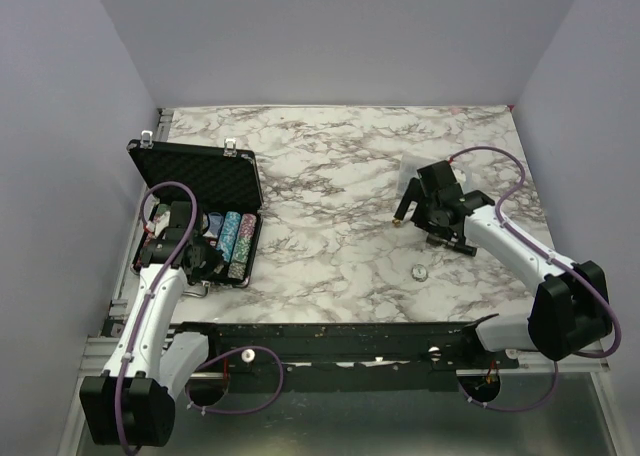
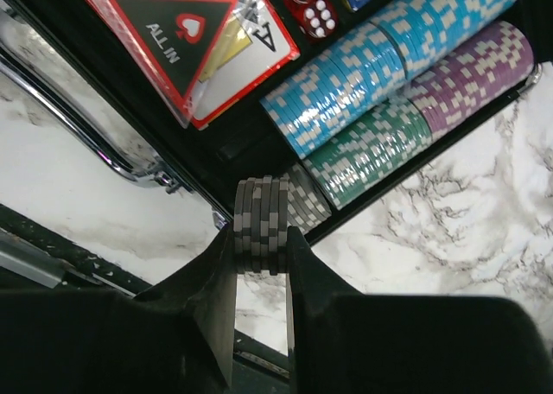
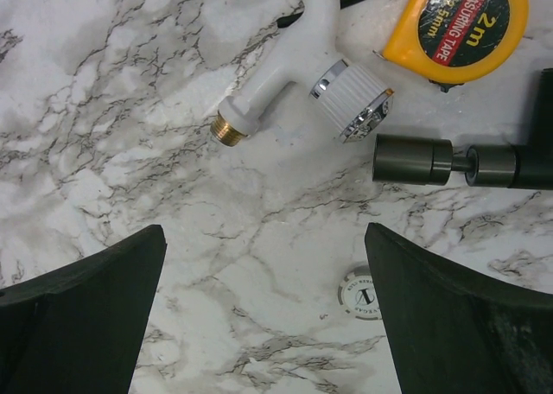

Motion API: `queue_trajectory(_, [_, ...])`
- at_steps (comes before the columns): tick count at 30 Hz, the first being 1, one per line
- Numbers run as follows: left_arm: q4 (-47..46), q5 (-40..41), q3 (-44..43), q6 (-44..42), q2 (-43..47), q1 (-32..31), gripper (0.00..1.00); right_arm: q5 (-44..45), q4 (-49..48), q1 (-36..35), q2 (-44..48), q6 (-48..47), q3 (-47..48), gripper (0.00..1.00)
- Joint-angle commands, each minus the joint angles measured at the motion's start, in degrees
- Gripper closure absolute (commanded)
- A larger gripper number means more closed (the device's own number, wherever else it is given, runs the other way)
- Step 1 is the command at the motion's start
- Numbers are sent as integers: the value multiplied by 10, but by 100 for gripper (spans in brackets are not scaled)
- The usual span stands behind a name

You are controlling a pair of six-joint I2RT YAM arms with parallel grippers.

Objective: Pack up texas hold em set

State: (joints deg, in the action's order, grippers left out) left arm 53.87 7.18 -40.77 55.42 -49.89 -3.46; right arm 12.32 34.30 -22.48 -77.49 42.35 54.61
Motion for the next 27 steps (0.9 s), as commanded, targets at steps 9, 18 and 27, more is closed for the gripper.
queue_trajectory(9, [-31,21,-9,-23,-51,29,100,30,4,2,32,-3,-21,0])
queue_trajectory(18, [-35,13,-2,23,-90,47,100,39,13,2,39,-1,-32,0])
queue_trajectory(27, [-48,-17,4,58,-121,68,100,41,13,2,39,-1,-41,0])
